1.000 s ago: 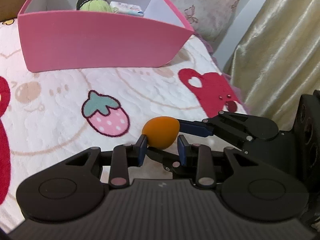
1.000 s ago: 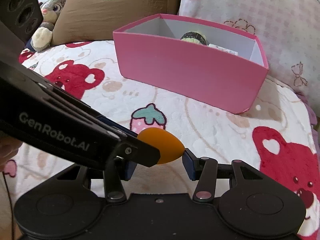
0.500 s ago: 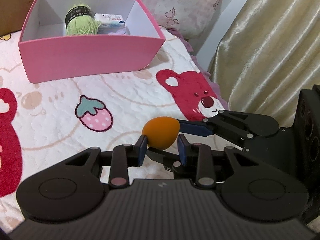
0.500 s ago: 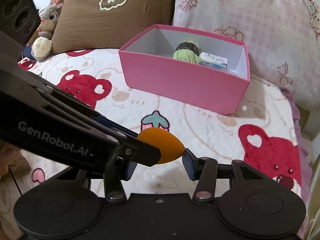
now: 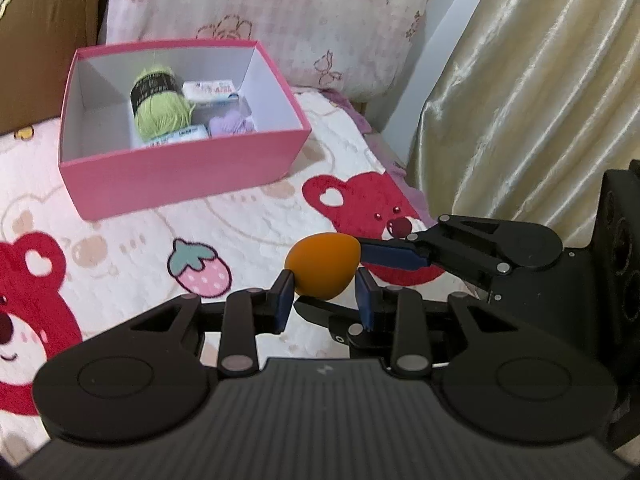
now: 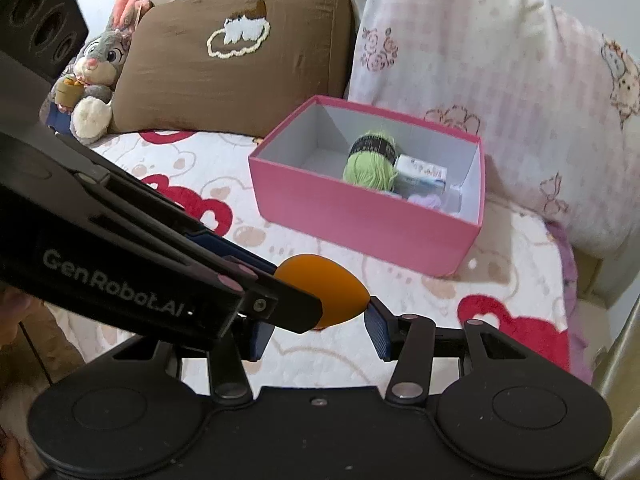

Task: Organize objects
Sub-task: 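Lift the sponge with the left gripper and carry it over the pink box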

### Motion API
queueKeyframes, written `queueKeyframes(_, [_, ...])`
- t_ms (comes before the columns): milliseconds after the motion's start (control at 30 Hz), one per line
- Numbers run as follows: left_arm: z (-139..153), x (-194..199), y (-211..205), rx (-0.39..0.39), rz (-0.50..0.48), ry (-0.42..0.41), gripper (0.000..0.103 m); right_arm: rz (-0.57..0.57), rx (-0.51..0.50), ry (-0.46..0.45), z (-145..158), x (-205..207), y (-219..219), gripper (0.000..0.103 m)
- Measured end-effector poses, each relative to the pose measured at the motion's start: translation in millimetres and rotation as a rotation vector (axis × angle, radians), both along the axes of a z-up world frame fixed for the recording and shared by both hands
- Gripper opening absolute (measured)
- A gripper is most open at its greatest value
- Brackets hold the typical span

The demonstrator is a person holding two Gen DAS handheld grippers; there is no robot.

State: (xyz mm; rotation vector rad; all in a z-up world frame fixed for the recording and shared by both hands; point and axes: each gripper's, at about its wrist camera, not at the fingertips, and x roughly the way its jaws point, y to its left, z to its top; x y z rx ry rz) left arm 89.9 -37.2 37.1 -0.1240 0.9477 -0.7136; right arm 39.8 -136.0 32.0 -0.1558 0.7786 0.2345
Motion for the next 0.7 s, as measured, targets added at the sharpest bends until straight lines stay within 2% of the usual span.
queueKeyframes(467, [41,27,-8,-0.005,0.020,-0.093,0.030,-0.038,0.013,-0.106,36,22,-12,0.054])
queueKeyframes(700, [48,49,-4,-0.026,0.067,-0.112,0.031,-0.050,0.058,-0.134,42,41,-16,0.054])
